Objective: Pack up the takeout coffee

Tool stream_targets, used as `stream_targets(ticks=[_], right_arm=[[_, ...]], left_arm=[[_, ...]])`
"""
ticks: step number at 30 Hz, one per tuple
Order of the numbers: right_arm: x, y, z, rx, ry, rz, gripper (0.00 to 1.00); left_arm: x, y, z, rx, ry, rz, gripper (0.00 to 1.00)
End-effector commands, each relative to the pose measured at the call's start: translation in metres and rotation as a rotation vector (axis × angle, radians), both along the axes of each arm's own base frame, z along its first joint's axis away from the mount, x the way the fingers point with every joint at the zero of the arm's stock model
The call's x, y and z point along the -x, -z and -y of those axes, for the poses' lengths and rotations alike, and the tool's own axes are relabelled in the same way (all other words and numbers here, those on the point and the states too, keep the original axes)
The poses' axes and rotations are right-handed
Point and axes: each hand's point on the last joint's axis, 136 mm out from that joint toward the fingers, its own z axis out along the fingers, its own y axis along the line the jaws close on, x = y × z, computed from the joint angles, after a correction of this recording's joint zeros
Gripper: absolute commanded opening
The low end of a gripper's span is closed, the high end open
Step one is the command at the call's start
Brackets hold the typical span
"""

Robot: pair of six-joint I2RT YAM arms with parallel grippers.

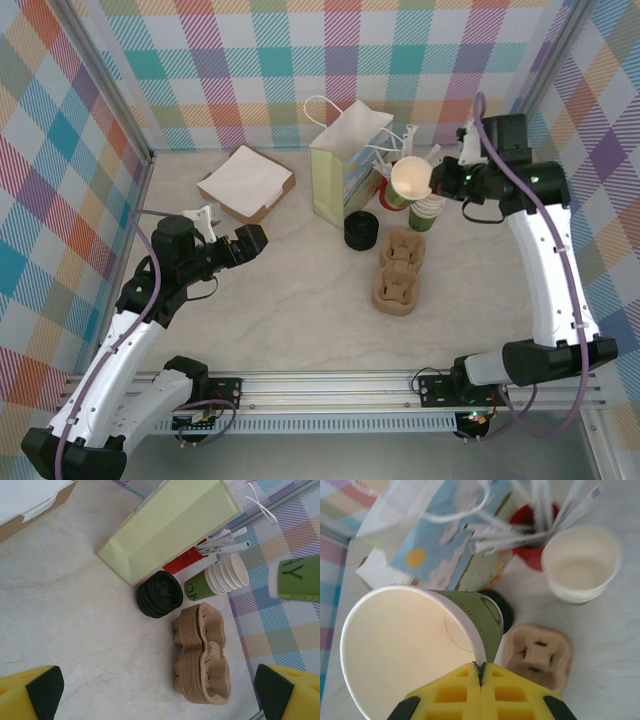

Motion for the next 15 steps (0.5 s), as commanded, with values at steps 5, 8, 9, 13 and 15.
stream_targets(ticks=[5, 8, 9, 13, 15], right_arm=[[0.026, 0.057, -0.077, -0.081, -0.146, -0.138, 0.04], [0.033, 0.083, -0.098, -0.06, -0.185, -0.172, 0.04], [0.035, 0.092, -0.105, -0.052, -0.199, -0.181, 0.04], [0.04, 0.128, -0.126, -0.026, -0.238, -0.228, 0.05], [0.043, 0.145, -0.137, -0.023, -0.258, -0.251, 0.05]], left_arm=[[-0.001, -0.019, 0.0, 0.036, -0.001, 0.048, 1.0], [-0.002, -0.016, -0.001, 0.032, -0.006, 0.043, 1.0], [-0.002, -0.016, -0.001, 0.032, -0.007, 0.043, 1.0], [-0.002, -0.015, -0.001, 0.032, -0.013, 0.036, 1.0], [-0.003, -0.013, -0.002, 0.032, -0.02, 0.031, 1.0]])
